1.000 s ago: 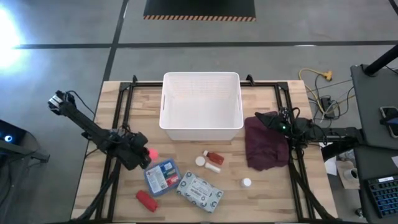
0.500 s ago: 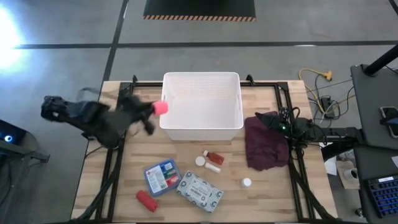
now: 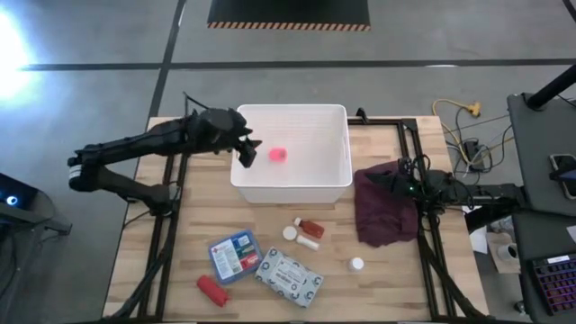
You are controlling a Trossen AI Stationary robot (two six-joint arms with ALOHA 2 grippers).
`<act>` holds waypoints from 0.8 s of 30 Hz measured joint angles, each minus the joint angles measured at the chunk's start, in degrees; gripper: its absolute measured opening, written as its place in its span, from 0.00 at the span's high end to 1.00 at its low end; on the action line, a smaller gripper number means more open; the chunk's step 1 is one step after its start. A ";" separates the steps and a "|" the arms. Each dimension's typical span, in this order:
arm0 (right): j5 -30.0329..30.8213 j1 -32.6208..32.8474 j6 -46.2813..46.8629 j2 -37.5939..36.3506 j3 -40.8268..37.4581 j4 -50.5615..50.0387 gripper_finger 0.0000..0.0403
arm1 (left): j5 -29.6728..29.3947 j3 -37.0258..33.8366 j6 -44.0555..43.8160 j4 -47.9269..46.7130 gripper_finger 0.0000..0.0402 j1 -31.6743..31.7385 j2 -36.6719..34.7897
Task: Pick & place medical supplies in basket/bin
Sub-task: Put the white medicine bottle into the white basket
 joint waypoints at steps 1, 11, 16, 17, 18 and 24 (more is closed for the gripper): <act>-0.73 0.00 -0.10 0.17 0.79 0.02 0.26 | 0.27 0.78 -0.01 -0.22 0.43 -0.99 -0.39; -18.01 0.24 -1.27 10.38 16.88 -18.73 0.30 | -9.62 4.14 -8.26 -11.22 0.43 -20.83 -7.65; -25.79 3.43 0.12 20.67 26.88 -40.73 0.37 | -11.39 1.29 -16.22 -13.04 0.46 -26.66 -8.28; -26.46 4.53 0.11 22.96 28.60 -43.43 0.38 | -11.41 0.89 -16.99 -13.08 0.47 -27.23 -8.15; -26.58 5.79 -0.01 25.22 30.29 -45.51 0.39 | -11.42 0.50 -17.34 -13.05 0.47 -27.65 -7.98; -25.59 16.57 -3.80 40.99 38.21 -47.72 0.40 | -11.44 -1.73 -18.29 -13.07 0.47 -28.42 -6.93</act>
